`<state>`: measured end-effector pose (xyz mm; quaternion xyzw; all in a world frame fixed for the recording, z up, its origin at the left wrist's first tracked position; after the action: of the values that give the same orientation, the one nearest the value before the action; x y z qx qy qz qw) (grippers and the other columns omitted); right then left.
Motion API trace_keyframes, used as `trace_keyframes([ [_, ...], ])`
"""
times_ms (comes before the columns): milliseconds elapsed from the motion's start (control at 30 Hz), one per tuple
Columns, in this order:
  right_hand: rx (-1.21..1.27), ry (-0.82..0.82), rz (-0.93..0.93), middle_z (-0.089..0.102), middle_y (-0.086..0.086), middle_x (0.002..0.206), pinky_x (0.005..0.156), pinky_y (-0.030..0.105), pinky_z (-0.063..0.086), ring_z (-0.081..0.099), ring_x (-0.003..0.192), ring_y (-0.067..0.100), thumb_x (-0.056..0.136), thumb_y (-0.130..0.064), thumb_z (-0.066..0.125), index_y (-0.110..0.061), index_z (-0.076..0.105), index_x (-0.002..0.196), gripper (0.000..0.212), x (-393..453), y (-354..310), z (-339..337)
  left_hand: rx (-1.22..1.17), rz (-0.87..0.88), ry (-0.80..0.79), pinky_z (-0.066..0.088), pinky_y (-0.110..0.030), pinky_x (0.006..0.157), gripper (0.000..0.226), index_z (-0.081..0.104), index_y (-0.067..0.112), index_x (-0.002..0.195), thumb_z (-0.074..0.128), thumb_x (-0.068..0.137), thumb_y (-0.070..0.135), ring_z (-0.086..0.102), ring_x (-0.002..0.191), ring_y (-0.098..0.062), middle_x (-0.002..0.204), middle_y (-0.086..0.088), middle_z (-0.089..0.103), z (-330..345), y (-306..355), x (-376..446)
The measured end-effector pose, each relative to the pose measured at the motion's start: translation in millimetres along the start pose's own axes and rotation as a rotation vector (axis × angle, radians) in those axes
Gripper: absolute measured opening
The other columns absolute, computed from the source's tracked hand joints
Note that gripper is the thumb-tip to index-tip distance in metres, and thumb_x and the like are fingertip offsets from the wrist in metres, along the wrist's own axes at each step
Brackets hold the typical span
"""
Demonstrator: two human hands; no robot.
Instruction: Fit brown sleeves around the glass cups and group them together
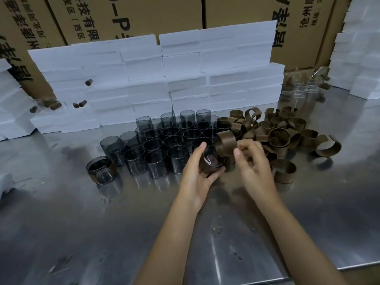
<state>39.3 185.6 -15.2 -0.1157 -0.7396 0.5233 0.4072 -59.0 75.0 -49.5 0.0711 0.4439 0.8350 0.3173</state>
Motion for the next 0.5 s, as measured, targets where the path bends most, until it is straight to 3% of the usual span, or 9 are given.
trace_keyframes([
  [67,-0.274,0.016,-0.193,0.051,-0.001,0.123,0.083,0.012,0.043,0.055,0.101,-0.001,0.104,-0.006,0.052,-0.015,0.06,0.106,0.012,-8.2,-11.1,5.2,0.058,0.025,-0.004,0.054,-0.047,0.105,0.061,0.059,0.005,0.139,0.069,0.092,0.043,0.068,0.115,-0.025,0.132,-0.02,0.067,2.3,1.4,-1.4],
  [167,-0.492,-0.05,-0.302,0.048,0.004,0.142,0.084,0.035,0.054,0.058,0.115,0.021,0.101,-0.006,0.051,-0.01,0.059,0.111,0.014,-14.6,-17.6,16.2,0.101,0.051,-0.002,0.051,-0.049,0.109,0.067,0.059,0.006,0.14,0.067,0.091,0.051,0.064,0.126,-0.03,0.137,-0.023,0.063,2.2,1.3,-0.8],
  [233,-0.589,-0.144,-0.357,0.044,0.008,0.147,0.085,0.042,0.056,0.055,0.124,0.027,0.097,-0.004,0.053,-0.012,0.058,0.109,0.015,-17.1,-20.1,23.8,0.095,0.06,0.005,0.052,-0.047,0.108,0.074,0.059,0.004,0.139,0.07,0.086,0.054,0.065,0.124,-0.033,0.135,-0.024,0.064,0.3,1.3,-2.0],
  [367,-0.532,-0.195,-0.396,0.046,0.003,0.148,0.104,0.042,0.046,0.045,0.137,0.019,0.096,-0.012,0.05,-0.013,0.058,0.1,0.009,-22.3,-22.9,27.0,0.082,0.09,0.01,0.057,-0.041,0.099,0.067,0.059,0.004,0.138,0.074,0.089,0.047,0.065,0.11,-0.026,0.116,-0.02,0.063,-2.8,1.1,-2.4],
  [500,-0.51,-0.145,-0.408,0.053,0.0,0.146,0.111,0.039,0.041,0.046,0.139,0.014,0.089,-0.017,0.055,-0.013,0.065,0.099,0.015,-22.7,-22.4,27.4,0.067,0.088,0.003,0.052,-0.05,0.108,0.058,0.061,0.006,0.137,0.075,0.09,0.036,0.065,0.115,-0.03,0.119,-0.025,0.062,-1.9,0.2,-1.0],
])
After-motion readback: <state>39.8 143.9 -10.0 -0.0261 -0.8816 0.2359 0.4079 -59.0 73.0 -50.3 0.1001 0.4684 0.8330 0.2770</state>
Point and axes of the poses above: each hand's wrist, its own x-axis towards the middle knuckle, its own z-axis out of the palm, y = z × x, the point moved 6 cm from there along x, towards the middle knuckle
